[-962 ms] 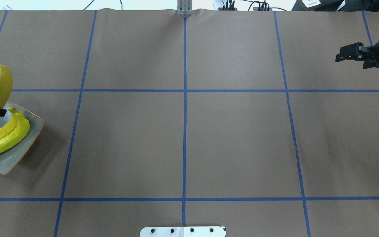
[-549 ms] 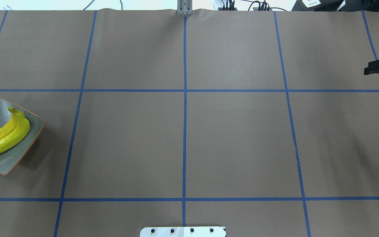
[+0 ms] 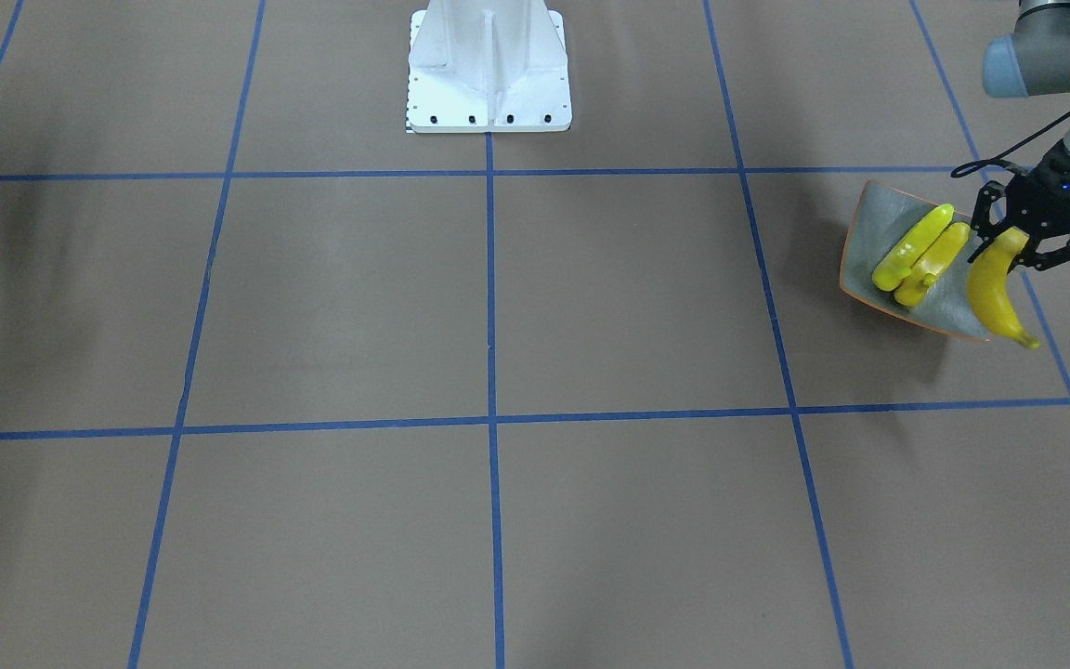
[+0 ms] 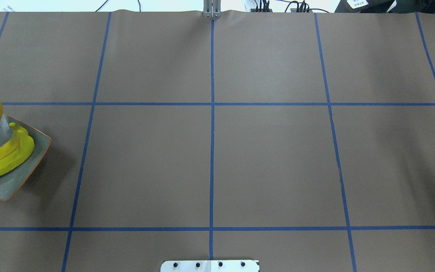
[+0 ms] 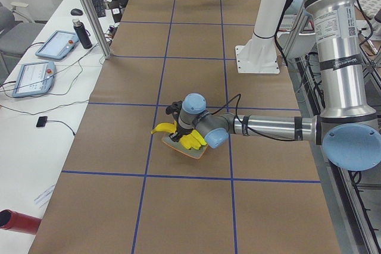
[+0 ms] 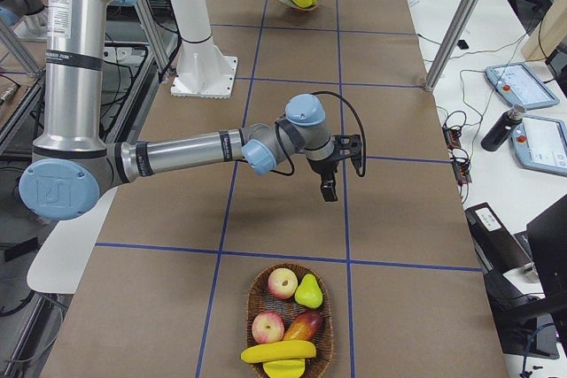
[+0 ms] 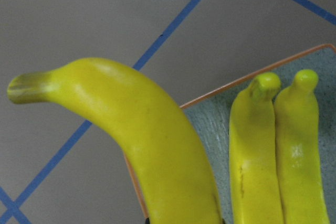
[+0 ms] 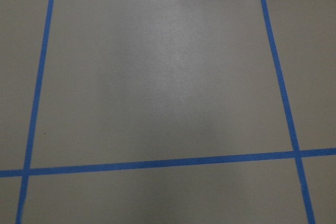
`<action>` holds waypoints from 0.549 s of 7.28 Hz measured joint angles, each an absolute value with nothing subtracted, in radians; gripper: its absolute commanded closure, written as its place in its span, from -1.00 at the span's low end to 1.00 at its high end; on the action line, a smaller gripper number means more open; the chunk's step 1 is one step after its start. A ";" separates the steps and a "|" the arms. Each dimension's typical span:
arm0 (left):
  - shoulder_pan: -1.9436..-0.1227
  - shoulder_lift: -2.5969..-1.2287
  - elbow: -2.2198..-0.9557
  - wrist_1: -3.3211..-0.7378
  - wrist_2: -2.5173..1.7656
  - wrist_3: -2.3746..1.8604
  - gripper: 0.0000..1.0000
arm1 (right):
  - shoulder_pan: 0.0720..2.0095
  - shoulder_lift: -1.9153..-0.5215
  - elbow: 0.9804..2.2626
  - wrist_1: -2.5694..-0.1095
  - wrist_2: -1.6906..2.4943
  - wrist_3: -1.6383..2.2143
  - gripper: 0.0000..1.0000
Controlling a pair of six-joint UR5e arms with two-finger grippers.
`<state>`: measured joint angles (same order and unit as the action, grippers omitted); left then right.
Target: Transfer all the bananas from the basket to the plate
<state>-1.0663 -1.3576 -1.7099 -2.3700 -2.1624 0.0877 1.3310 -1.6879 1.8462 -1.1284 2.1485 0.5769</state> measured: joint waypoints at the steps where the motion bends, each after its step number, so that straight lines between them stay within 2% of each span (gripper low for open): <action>1: -1.055 -1.357 -1.704 -2.380 -2.163 0.088 -1.00 | 1.353 -1.692 1.841 -1.129 2.169 0.554 -1.00; 4: -1.056 -1.364 -1.710 -2.402 -2.182 0.086 -1.00 | 1.383 -1.692 1.820 -1.130 2.186 0.525 -1.00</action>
